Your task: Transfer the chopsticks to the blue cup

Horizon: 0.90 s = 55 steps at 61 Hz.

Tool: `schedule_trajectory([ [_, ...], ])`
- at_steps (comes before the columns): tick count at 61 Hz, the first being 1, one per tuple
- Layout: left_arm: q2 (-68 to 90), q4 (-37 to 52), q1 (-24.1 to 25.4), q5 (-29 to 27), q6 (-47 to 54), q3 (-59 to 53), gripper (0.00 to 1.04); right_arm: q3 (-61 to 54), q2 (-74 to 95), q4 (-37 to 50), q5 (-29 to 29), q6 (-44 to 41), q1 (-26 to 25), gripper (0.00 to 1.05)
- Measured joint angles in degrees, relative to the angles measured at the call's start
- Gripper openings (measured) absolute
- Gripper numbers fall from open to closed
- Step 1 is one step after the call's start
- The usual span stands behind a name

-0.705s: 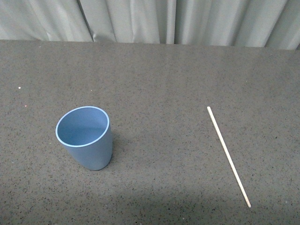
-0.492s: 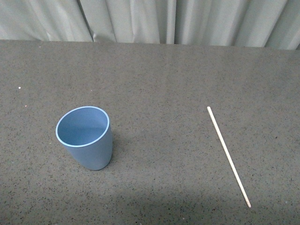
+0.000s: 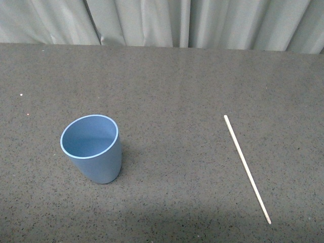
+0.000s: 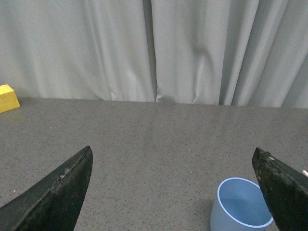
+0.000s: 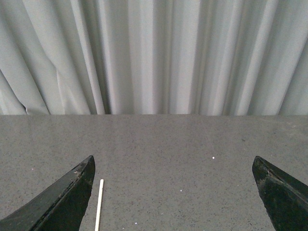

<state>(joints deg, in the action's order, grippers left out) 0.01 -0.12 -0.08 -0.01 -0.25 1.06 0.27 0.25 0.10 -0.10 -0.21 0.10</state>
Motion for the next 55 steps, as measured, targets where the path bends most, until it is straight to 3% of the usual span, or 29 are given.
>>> schedule_trajectory([
  [20,0.0,0.0,0.0,0.0,0.0,0.0,0.98,0.0,0.0,0.0,0.0,0.0,0.0,0.95],
  [22,0.0,0.0,0.0,0.0,0.0,0.0,0.98,0.0,0.3,0.1,2.1,-0.9,0.6,0.95],
  [26,0.0,0.0,0.0,0.0,0.0,0.0,0.98,0.7,4.6,0.3,16.3,-9.2,5.4,0.95],
  [29,0.0,0.0,0.0,-0.1,0.0,0.0,0.98,1.2,9.5,1.0,21.0,-14.3,7.4,0.95],
  [37,0.0,0.0,0.0,0.0,0.0,0.0,0.98,4.3,24.3,4.3,16.6,-16.1,7.5,0.95],
  [46,0.0,0.0,0.0,0.0,0.0,0.0,0.98,13.1,47.4,8.2,7.5,-10.4,7.2,0.95],
  [55,0.0,0.0,0.0,0.0,0.0,0.0,0.98,21.1,66.9,9.2,4.3,-5.4,8.8,0.95],
])
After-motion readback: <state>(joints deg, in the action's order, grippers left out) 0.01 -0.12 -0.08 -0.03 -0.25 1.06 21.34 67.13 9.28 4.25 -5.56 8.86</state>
